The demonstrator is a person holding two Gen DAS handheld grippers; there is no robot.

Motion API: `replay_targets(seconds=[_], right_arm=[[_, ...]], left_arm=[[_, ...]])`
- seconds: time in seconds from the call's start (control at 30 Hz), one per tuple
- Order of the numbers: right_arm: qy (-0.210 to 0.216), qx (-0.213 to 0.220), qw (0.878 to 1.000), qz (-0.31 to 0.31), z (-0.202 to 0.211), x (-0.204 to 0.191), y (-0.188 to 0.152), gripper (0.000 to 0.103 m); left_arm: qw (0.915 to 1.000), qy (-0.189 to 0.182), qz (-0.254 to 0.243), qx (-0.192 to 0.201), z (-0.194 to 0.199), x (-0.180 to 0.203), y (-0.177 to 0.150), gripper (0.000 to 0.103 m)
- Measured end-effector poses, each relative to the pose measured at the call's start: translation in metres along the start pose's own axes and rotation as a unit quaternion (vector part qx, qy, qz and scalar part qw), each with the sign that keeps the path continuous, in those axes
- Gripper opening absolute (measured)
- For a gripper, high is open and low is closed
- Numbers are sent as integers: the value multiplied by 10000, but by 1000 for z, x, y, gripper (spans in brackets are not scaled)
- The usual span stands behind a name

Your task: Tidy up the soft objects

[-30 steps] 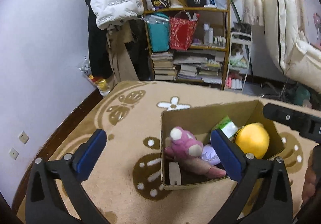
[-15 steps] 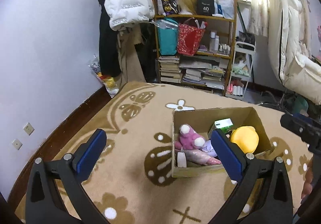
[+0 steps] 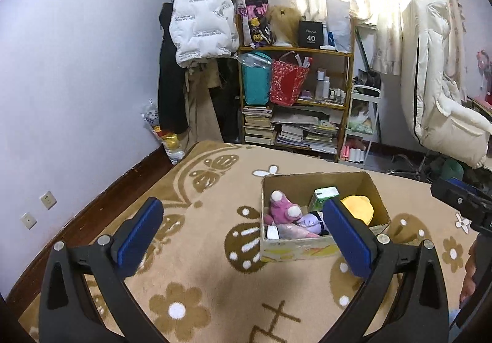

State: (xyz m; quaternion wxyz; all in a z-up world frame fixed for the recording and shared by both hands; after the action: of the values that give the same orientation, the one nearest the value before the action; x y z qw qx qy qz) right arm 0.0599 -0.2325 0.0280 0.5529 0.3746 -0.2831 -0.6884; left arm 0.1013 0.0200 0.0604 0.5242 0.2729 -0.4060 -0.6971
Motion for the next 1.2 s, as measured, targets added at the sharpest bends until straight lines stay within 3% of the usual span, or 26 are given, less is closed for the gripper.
replay_targets(seconds=[0.27,0.47,0.63,1.2], right_arm=[[68,281,9995,118,31,-2,-13,103],[141,435,9985,304,47,-1,-29,103],[215,568,9979,212,53,7,-46,103],[-15,619,9974,379,44,27,-80,103]], left_arm=[[9987,64,255,442,36,2,-18,103],[9980,160,92,605,56,7,-37,103],[9962,170,244,823,69,2,-51,103],[9971,99,327,682,55,5,-84,103]])
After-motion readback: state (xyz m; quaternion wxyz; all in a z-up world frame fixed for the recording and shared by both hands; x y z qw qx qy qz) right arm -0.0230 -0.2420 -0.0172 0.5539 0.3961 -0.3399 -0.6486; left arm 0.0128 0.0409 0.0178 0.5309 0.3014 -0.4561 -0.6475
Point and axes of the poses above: each gripper's, at about its wrist camera, not at the fingertips, and z roughly against the way its jaws point, x to its right, y to its top, the point moved 3 cm from there along -z, roughly the way its jaws point, and after that the axes turned 9 degrees about -y, right-handed, at the moved point
